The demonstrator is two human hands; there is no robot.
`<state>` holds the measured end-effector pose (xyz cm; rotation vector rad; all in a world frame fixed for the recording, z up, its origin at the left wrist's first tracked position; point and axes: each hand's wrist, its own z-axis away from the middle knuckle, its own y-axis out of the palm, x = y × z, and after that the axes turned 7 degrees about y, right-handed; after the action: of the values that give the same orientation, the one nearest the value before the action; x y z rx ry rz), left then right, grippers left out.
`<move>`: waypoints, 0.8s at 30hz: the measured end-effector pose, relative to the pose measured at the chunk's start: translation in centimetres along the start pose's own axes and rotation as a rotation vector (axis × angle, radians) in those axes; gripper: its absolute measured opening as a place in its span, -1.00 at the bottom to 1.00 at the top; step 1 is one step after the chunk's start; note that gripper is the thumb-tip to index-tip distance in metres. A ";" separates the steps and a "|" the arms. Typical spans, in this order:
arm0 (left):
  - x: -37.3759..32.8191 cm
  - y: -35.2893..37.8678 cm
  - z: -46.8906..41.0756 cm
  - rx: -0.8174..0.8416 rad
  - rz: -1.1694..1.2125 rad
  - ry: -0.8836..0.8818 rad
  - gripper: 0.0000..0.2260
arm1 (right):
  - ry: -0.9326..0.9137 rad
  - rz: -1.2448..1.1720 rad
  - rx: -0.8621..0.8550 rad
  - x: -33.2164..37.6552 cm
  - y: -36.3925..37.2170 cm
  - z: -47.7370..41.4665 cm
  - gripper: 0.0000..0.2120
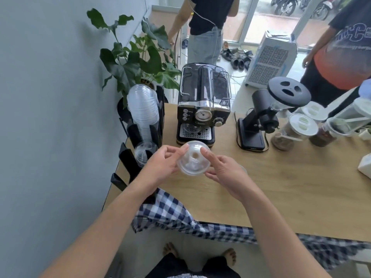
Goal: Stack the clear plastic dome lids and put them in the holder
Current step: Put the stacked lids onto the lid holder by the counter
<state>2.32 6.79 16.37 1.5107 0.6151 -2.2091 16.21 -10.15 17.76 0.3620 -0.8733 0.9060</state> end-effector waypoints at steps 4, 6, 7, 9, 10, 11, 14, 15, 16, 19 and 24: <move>-1.9 -5.1 1.6 -0.062 -0.042 0.028 -0.37 | -0.046 0.064 0.083 2.5 3.4 -0.4 -0.47; -2.0 -7.8 2.4 -0.078 -0.051 0.018 -0.34 | -0.059 0.095 0.100 3.0 5.4 -1.1 -0.32; -1.8 -9.0 2.8 -0.090 -0.057 0.007 -0.35 | -0.065 0.111 0.112 3.2 6.4 -1.6 -0.24; -1.4 -11.3 3.5 -0.127 -0.087 -0.017 -0.29 | -0.078 0.153 0.150 3.2 8.5 -2.6 -0.13; -1.1 -12.2 3.9 -0.146 -0.108 -0.026 -0.25 | -0.077 0.172 0.158 3.1 9.5 -3.3 -0.06; -0.7 -13.0 4.1 -0.161 -0.116 -0.038 -0.21 | -0.065 0.188 0.157 3.0 10.4 -3.8 0.00; 0.5 -14.5 4.5 -0.207 -0.114 -0.083 -0.20 | -0.025 0.279 0.099 2.7 12.2 -5.2 0.08; 0.9 -14.8 4.4 -0.210 -0.113 -0.099 -0.22 | -0.028 0.311 0.094 2.5 12.6 -5.6 0.06; 1.3 -15.0 4.4 -0.209 -0.107 -0.116 -0.23 | -0.022 0.329 0.097 2.5 12.9 -5.7 -0.01; 2.8 -15.7 3.5 -0.193 -0.085 -0.156 -0.22 | 0.016 0.366 0.099 2.1 13.2 -6.2 0.05; 5.8 -17.4 1.0 -0.112 -0.036 -0.258 -0.08 | 0.172 0.360 0.088 1.7 14.3 -8.1 0.30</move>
<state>-9.97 20.20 13.59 1.1443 0.6734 -2.3046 9.35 4.09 13.01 0.2008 -0.7523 1.2922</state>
